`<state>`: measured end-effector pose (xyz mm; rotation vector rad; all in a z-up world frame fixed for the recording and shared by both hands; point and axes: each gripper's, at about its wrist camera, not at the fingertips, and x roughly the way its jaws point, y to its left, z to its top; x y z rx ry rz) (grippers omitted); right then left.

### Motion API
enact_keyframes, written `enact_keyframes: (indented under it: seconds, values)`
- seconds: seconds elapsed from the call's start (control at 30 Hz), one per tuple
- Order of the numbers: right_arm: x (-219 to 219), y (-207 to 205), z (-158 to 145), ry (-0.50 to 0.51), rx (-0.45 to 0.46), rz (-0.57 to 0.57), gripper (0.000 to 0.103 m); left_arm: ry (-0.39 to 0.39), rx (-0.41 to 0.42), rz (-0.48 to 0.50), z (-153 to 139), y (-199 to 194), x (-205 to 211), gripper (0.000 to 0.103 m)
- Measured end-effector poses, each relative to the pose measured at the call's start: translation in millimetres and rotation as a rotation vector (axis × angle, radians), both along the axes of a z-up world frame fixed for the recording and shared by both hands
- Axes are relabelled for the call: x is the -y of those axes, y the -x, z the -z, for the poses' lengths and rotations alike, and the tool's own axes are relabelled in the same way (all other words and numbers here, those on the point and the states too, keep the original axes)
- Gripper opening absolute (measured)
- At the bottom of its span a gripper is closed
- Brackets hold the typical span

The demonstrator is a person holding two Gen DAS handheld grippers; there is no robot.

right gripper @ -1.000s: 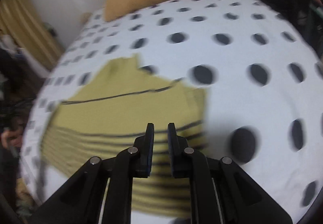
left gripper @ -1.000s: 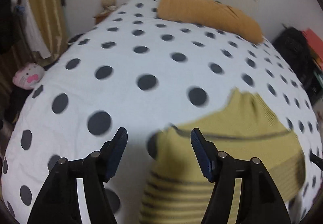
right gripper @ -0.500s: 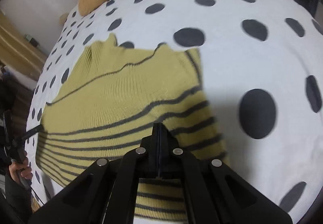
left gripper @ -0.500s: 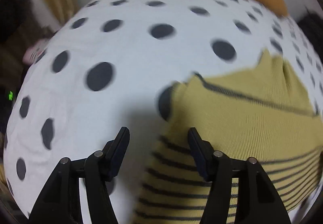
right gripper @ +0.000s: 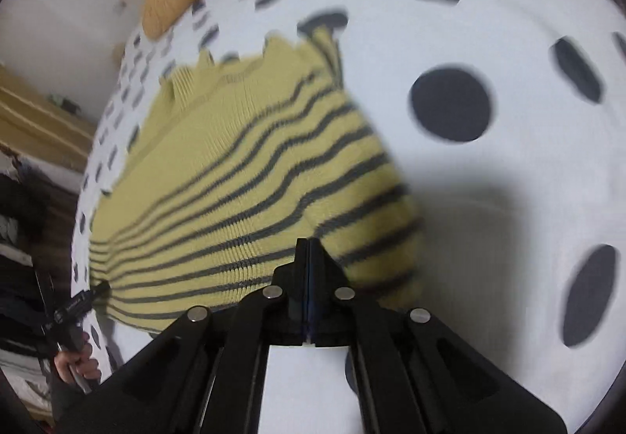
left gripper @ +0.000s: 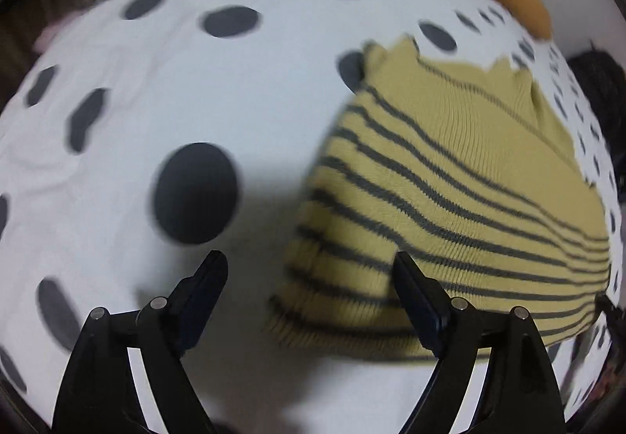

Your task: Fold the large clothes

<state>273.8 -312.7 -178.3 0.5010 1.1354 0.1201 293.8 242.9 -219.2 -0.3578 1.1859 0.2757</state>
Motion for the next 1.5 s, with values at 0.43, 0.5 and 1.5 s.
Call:
enact_keyframes:
  seconds: [0.43, 0.5, 1.5]
  values:
    - [-4, 46, 47, -0.369, -0.047, 0.165, 0.089, 0.375, 0.109, -0.110, 46, 46, 48, 0.102]
    - [-8, 30, 56, -0.423, -0.013, 0.208, 0.089, 0.373, 0.157, -0.103, 43, 24, 48, 0.102]
    - [-67, 59, -96, 0.298, 0.324, 0.010, 0.021, 0.194, 0.207, -0.005, -70, 55, 63, 0.010]
